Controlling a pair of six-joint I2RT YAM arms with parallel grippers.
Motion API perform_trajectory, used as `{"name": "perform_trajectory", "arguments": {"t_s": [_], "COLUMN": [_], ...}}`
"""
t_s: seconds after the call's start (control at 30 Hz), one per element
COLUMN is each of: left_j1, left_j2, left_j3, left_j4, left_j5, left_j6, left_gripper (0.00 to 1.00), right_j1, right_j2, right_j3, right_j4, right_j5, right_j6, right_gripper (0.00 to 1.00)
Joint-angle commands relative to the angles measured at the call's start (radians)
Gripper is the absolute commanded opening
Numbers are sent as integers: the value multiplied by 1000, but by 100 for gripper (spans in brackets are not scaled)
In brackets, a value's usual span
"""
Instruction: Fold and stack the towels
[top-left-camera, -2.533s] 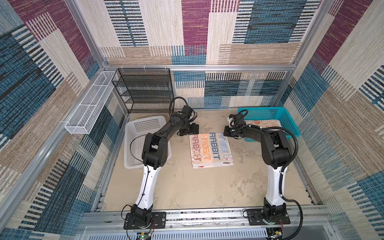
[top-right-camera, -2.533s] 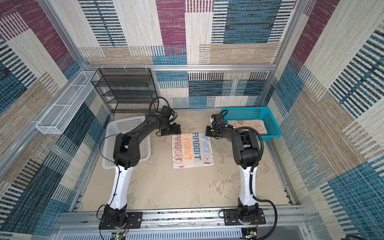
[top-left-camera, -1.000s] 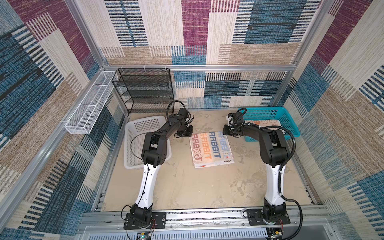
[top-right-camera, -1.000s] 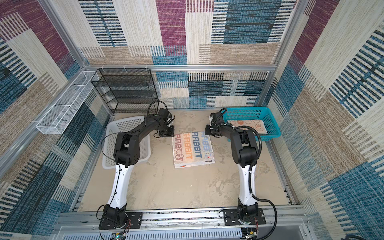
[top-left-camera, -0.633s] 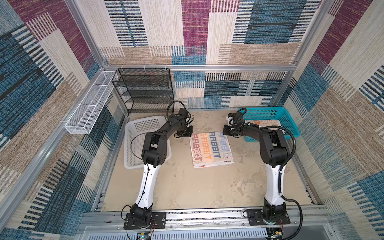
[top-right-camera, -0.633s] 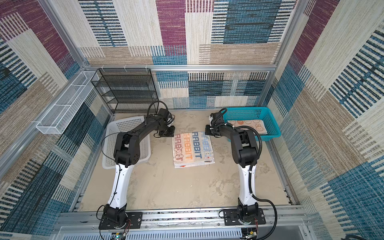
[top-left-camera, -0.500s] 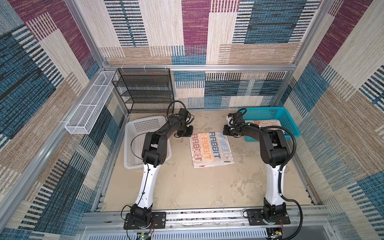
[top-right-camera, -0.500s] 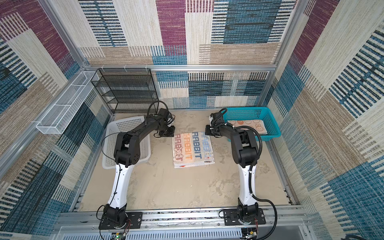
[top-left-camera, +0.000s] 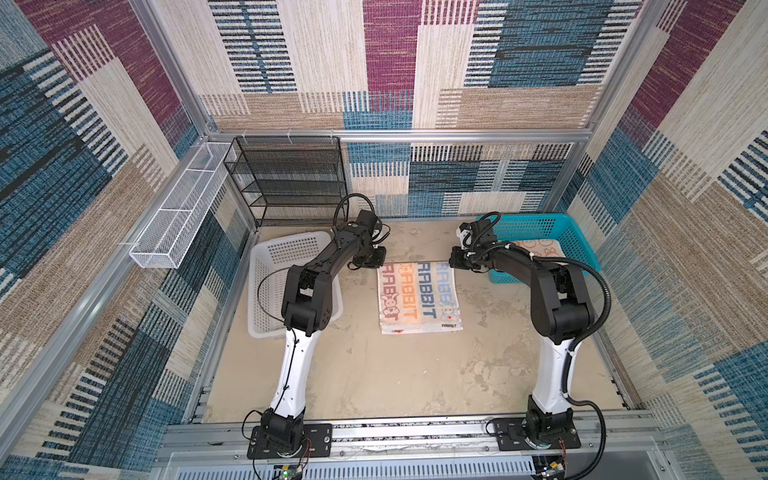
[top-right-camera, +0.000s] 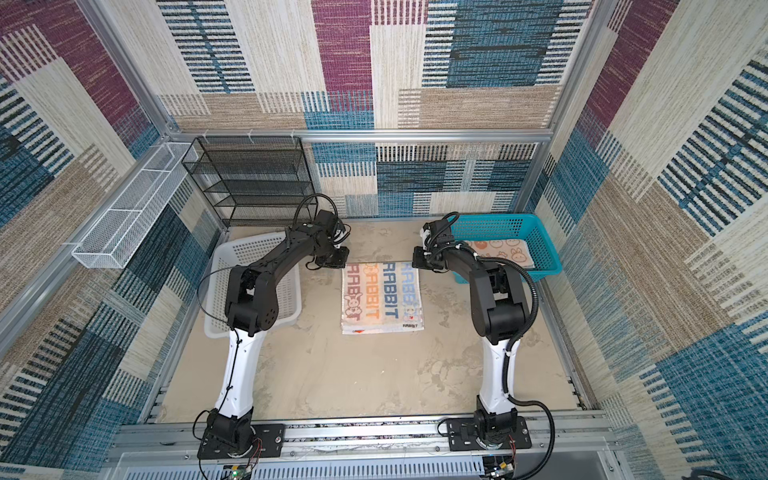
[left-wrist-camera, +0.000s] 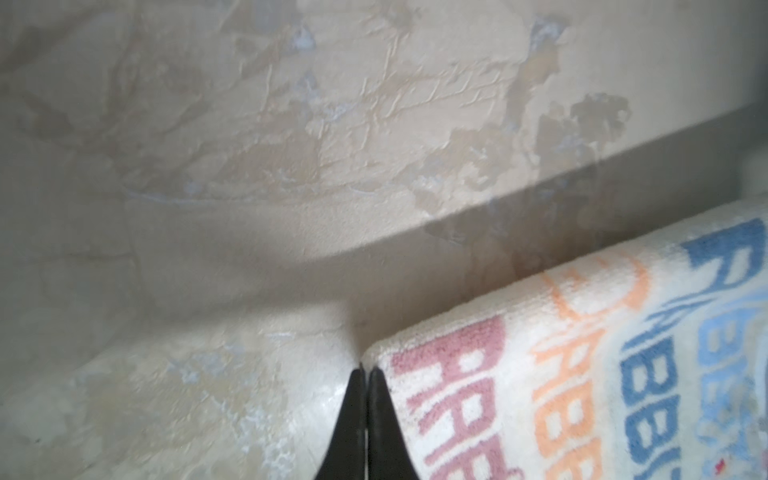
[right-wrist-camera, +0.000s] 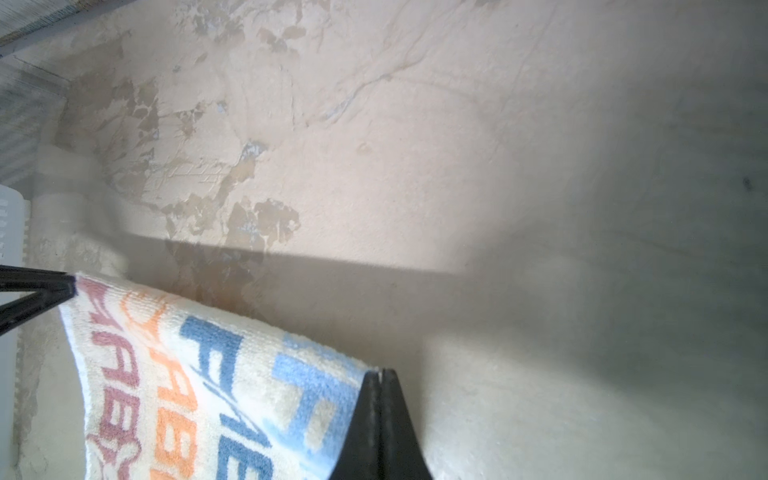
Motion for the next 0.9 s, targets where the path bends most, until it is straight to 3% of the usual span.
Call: {"name": "perform_trajectory", "arguments": {"t_s": [0.0,0.23,0.87], "left_j1": [2,-1,-95], "left_j2": [-42,-138,-525], "left_j3": [-15,-119,-705], "left_j4": [-13,4,184], "left_j5": [-32,-28,26], "left_j6": [22,1,-173], "left_gripper": [0,0,0], "right_j1": [-1,0,33], "right_j2": [-27,-108,-436], "right_j3": [-21,-117,-522], "right_j4": [3,31,85], "right_j5": [-2,-23,-80], "right_j6": [10,34,95], "right_gripper": [0,0,0]}}
